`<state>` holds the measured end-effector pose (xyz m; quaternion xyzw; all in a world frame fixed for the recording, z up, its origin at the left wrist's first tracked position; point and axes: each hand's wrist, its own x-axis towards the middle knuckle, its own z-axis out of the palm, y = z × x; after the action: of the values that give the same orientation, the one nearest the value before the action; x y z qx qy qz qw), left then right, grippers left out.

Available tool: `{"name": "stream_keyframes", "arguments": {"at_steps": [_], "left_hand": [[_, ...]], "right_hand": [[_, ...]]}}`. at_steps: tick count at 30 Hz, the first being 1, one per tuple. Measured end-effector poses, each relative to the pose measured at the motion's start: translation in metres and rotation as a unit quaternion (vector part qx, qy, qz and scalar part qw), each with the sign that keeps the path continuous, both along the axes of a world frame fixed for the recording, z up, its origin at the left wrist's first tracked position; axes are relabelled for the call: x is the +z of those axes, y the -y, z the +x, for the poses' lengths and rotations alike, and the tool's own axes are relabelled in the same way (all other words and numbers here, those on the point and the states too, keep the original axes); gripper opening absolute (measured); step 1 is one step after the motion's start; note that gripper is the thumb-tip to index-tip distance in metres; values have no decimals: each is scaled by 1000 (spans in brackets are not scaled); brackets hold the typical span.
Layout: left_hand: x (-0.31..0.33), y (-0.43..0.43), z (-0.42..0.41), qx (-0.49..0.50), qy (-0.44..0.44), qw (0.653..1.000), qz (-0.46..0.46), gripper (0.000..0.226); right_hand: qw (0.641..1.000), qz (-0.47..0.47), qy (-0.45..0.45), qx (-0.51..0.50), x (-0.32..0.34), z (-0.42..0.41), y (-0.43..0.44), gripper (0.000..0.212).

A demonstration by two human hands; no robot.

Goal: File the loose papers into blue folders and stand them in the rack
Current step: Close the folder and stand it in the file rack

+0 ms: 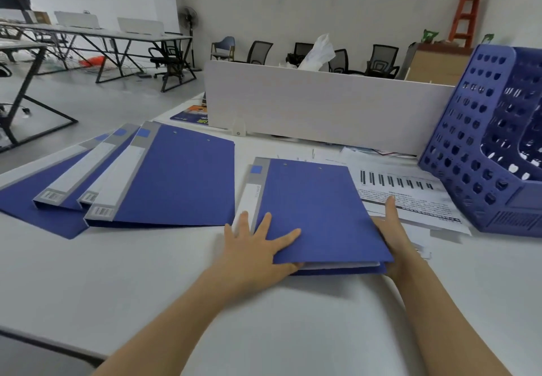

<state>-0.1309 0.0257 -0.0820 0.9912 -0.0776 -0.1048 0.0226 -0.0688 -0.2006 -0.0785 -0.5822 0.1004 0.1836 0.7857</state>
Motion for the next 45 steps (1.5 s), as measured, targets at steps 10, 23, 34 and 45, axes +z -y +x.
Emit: {"name": "stream_keyframes", "arguments": {"at_steps": [10,23,34,45], "left_hand": [[3,-3,-3,13,-4,999,-46,77],[39,-38,-10,-7,-163,633,-757,62],[27,42,-7,156,236,753,-594,28],[25,103,23,-12,399,743,-538,80]], "right_hand": [[992,-97,75,28,13,-11,-8,41],[958,52,278,-36,43,-25,12,32],[857,-274,434,-54,77,-64,-58,57],[862,-156,407,-258,90,-69,-69,44]]}}
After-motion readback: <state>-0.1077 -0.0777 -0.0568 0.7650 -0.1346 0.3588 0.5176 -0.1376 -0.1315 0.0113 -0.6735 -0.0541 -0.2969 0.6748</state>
